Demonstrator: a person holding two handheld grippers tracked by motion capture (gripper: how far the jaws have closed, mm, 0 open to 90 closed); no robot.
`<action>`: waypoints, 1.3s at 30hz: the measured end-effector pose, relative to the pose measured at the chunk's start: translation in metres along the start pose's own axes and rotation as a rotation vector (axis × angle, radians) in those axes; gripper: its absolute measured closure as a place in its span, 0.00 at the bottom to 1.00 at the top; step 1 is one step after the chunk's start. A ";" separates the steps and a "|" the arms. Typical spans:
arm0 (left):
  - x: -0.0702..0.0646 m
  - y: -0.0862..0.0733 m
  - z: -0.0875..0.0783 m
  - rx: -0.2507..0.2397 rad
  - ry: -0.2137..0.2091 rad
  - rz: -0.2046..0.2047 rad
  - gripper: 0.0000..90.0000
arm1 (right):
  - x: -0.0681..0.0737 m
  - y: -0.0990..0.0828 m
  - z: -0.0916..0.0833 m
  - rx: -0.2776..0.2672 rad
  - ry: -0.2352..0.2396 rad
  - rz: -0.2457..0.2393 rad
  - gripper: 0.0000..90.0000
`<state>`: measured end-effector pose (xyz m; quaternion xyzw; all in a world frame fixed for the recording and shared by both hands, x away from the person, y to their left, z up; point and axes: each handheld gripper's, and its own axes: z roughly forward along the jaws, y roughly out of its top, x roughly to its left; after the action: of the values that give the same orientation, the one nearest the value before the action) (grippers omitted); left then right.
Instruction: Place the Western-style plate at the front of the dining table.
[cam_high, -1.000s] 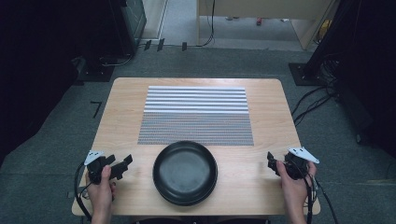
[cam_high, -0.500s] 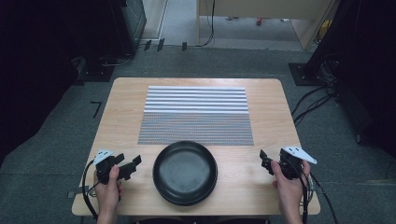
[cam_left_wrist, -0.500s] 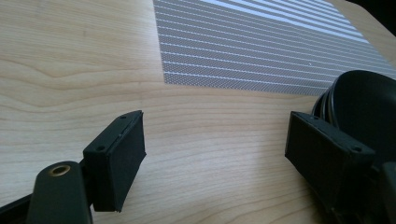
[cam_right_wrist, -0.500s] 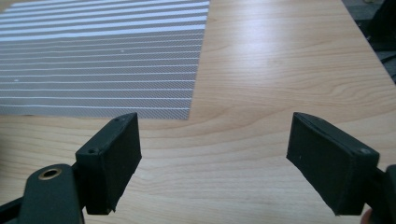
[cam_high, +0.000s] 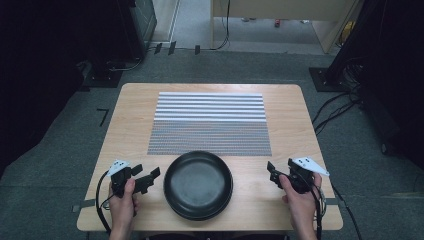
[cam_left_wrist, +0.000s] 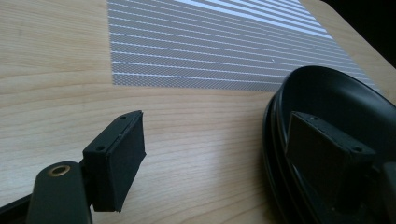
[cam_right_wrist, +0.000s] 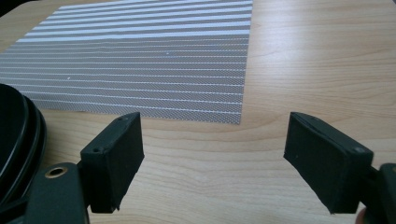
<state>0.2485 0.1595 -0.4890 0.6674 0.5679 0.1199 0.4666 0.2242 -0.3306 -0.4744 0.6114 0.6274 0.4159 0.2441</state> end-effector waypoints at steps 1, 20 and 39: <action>-0.001 0.000 0.000 0.001 -0.005 0.000 0.22 | 0.003 0.000 0.001 0.000 0.003 0.002 0.24; -0.016 -0.004 0.004 0.046 -0.105 -0.017 0.41 | 0.033 0.000 0.002 -0.025 0.105 0.002 0.52; -0.022 -0.009 0.009 0.094 -0.125 0.003 0.61 | 0.080 0.015 0.030 0.012 0.279 0.088 0.76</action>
<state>0.2417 0.1350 -0.4923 0.6956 0.5416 0.0520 0.4691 0.2459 -0.2474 -0.4621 0.5761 0.6302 0.5035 0.1325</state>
